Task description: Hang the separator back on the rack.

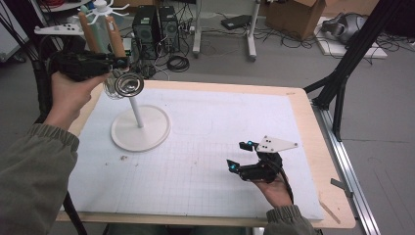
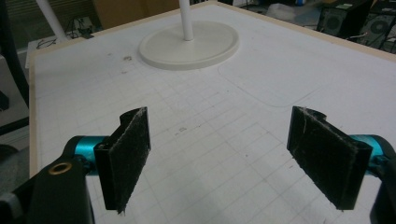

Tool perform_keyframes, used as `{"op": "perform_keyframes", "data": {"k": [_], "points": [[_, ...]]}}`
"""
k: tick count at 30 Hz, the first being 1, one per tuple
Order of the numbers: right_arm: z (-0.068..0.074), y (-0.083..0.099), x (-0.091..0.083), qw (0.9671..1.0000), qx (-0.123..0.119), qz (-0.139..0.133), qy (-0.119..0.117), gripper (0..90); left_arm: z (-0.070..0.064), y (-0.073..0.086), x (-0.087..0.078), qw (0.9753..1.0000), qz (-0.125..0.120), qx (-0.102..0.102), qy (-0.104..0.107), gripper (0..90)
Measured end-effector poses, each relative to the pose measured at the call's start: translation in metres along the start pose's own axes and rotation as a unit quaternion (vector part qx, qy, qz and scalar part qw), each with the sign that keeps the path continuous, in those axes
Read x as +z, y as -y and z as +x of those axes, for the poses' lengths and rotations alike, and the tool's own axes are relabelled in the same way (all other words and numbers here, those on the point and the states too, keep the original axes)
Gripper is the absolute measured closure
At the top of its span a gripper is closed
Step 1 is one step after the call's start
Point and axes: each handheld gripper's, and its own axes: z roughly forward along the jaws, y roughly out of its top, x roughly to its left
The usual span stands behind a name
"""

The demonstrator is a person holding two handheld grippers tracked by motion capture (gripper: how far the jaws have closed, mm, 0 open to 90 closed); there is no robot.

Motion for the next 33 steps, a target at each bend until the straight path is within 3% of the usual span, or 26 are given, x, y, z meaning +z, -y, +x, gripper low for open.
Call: {"op": "perform_keyframes", "data": {"k": [8, 20, 29, 33], "points": [[0.001, -0.001, -0.001, 1.0, -0.004, 0.001, 0.004, 20.6, -0.011, -0.001, -0.008, 0.999, 0.012, 0.032, -0.028, 61.6], [0.0, -0.002, -0.005, 0.9999, -0.007, -0.006, 0.014, 20.5, -0.019, 0.011, -0.024, 0.998, 0.007, 0.041, -0.047, 52.4], [-0.003, 0.001, -0.005, 0.9997, 0.002, 0.001, 0.025, 20.0, -0.029, 0.032, -0.046, 0.9982, 0.006, 0.051, -0.032, 35.5], [-0.003, 0.001, -0.005, 0.9996, 0.002, 0.003, 0.028, 19.8, -0.028, 0.049, -0.054, 0.9987, 0.009, 0.042, -0.025, 29.7]]}}
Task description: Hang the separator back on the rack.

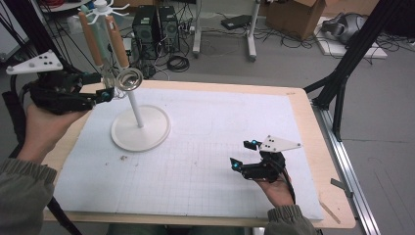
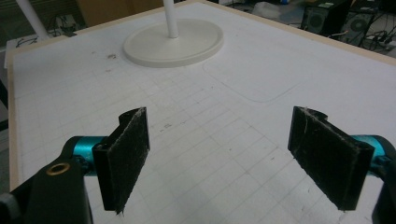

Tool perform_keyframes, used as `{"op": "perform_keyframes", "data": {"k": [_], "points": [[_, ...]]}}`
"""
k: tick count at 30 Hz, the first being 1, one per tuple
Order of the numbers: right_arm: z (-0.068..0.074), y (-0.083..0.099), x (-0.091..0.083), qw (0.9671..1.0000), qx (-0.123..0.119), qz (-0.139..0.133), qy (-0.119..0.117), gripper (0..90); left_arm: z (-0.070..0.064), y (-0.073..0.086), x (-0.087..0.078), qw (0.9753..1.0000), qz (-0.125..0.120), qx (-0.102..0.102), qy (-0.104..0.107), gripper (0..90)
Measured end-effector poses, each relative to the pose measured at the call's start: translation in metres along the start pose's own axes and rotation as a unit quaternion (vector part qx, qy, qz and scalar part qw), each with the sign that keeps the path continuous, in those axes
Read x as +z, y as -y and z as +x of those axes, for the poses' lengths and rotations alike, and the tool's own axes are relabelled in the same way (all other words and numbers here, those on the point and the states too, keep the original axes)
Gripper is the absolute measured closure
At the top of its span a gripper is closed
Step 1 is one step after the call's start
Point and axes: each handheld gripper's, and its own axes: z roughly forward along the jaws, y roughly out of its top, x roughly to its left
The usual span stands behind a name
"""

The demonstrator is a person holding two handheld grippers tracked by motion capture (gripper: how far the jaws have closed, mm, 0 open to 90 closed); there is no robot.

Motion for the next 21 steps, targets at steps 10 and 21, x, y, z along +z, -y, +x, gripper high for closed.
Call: {"op": "perform_keyframes", "data": {"k": [10, 21], "points": [[-0.001, 0.003, 0.0, 0.9999, 0.0, 0.007, 0.009, 19.5, -0.006, 0.043, -0.003, 0.9998, 0.002, -0.014, 0.011, 27.4], [-0.003, 0.005, -0.001, 0.9999, 0.007, 0.008, 0.014, 19.4, -0.013, 0.073, 0.003, 0.9996, 0.005, -0.021, 0.02, 26.1]]}}
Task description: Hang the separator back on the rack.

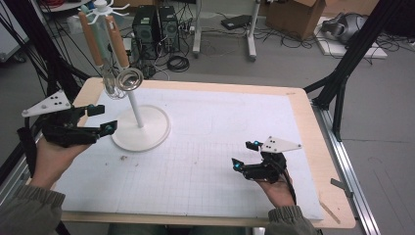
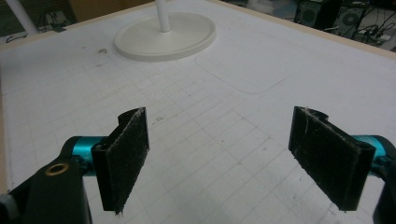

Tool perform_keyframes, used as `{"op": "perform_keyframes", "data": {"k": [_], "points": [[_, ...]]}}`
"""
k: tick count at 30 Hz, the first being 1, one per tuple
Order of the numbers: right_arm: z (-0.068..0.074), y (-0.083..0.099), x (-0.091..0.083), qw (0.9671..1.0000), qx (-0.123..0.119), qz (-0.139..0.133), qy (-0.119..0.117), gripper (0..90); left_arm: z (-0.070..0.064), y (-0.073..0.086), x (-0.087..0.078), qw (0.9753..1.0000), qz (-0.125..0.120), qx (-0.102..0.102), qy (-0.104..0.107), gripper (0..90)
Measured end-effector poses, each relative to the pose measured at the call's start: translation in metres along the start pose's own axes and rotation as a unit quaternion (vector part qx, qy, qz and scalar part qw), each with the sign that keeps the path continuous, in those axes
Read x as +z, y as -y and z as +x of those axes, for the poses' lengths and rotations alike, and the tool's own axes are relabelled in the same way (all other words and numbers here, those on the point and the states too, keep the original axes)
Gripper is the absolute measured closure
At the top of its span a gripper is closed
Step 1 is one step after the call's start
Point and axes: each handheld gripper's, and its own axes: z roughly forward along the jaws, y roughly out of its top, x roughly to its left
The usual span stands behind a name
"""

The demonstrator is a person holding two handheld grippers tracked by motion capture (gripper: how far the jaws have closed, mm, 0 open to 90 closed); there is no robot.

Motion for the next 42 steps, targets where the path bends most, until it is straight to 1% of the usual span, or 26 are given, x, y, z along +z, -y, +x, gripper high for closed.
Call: {"op": "perform_keyframes", "data": {"k": [5, 16, 22, 28, 33, 35, 37, 42], "points": [[-0.001, 0.001, 0.0, 1.0, -0.001, 0.001, 0.0, 19.3, -0.001, 0.011, 0.002, 1.0, 0.002, -0.004, 0.002, 25.9], [-0.001, 0.001, 0.001, 1.0, -0.001, 0.002, 0.0, 19.3, -0.004, 0.03, 0.006, 0.9999, 0.006, -0.011, 0.001, 24.8], [-0.002, 0.001, 0.001, 1.0, -0.002, 0.001, 0.002, 19.3, -0.007, 0.042, 0.009, 0.9999, 0.01, -0.011, 0.0, 24.9], [-0.002, 0.001, 0.001, 1.0, 0.0, 0.003, 0.003, 19.3, -0.011, 0.052, 0.011, 0.9998, 0.015, -0.009, 0.001, 24.9], [-0.002, 0.002, 0.001, 1.0, 0.0, 0.003, 0.003, 19.2, -0.013, 0.059, 0.011, 0.9998, 0.013, -0.012, -0.003, 24.8], [-0.002, 0.002, 0.001, 1.0, 0.0, 0.003, 0.003, 19.2, -0.013, 0.063, 0.011, 0.9998, 0.016, -0.01, -0.004, 24.9], [-0.002, 0.002, 0.001, 1.0, 0.001, 0.003, 0.004, 19.0, -0.014, 0.068, 0.011, 0.9998, 0.015, -0.014, -0.004, 24.9], [-0.002, 0.003, 0.001, 1.0, 0.0, 0.005, 0.006, 19.0, -0.016, 0.077, 0.011, 0.9997, 0.018, -0.013, -0.008, 24.9]]}}
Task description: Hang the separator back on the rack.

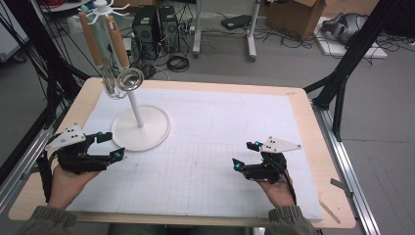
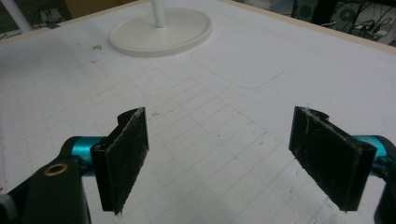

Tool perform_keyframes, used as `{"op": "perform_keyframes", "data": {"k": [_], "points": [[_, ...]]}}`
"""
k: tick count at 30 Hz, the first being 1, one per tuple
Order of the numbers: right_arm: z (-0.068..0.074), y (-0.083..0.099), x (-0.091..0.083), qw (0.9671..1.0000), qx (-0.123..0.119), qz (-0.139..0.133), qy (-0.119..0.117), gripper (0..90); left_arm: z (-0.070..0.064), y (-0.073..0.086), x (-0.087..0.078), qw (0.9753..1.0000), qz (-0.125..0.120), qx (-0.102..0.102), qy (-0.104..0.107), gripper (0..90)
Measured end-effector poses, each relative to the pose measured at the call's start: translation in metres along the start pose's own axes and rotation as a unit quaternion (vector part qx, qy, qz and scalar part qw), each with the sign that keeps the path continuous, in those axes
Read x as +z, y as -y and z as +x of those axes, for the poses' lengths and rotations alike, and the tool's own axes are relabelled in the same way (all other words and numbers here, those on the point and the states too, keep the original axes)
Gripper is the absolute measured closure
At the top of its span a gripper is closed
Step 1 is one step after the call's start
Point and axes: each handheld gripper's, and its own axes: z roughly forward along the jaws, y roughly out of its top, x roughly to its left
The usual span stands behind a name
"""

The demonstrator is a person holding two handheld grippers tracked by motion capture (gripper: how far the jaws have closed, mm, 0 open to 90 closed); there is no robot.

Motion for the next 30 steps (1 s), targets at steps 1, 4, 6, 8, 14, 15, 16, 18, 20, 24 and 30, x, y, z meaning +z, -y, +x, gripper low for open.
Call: {"op": "perform_keyframes", "data": {"k": [1, 4, 6, 8, 14, 15, 16, 18, 20, 24, 30], "points": [[0.0, 0.0, 0.0, 1.0, 0.003, 0.003, 0.001, 19.0, 0.0, 0.002, 0.0, 1.0, 0.0, 0.0, 0.0, 25.0], [0.0, 0.001, -0.001, 1.0, 0.005, 0.003, 0.002, 19.0, -0.002, 0.007, 0.0, 1.0, 0.003, 0.003, -0.003, 25.0], [0.0, 0.002, -0.001, 1.0, 0.004, 0.001, 0.002, 19.0, -0.002, 0.01, -0.001, 1.0, 0.004, 0.002, -0.005, 25.1], [0.0, 0.002, -0.001, 1.0, 0.004, 0.003, 0.004, 19.0, -0.002, 0.013, -0.001, 1.0, 0.005, 0.001, -0.005, 25.1], [0.0, 0.004, -0.001, 1.0, 0.005, 0.003, 0.005, 19.0, -0.002, 0.022, -0.002, 0.9999, 0.011, 0.002, -0.012, 25.2], [0.0, 0.004, -0.001, 1.0, 0.006, 0.003, 0.004, 19.0, -0.002, 0.023, -0.002, 0.9999, 0.013, -0.001, -0.011, 25.2], [0.0, 0.005, -0.001, 1.0, 0.006, 0.004, 0.005, 19.0, -0.002, 0.024, -0.002, 0.9998, 0.013, 0.0, -0.011, 25.3], [-0.001, 0.006, -0.001, 1.0, 0.006, 0.003, 0.006, 19.0, -0.002, 0.024, -0.001, 0.9998, 0.016, 0.003, -0.014, 25.3], [-0.001, 0.008, -0.001, 0.9999, 0.01, 0.005, 0.007, 19.0, -0.002, 0.026, -0.001, 0.9998, 0.017, 0.005, -0.013, 25.3], [-0.003, 0.01, -0.001, 0.9999, 0.013, 0.006, 0.008, 19.0, -0.001, 0.031, 0.001, 0.9997, 0.022, 0.005, -0.012, 25.3], [-0.002, 0.014, 0.002, 0.9998, 0.011, 0.013, 0.009, 19.0, 0.001, 0.04, 0.006, 0.9993, 0.032, 0.005, -0.019, 25.1]]}}
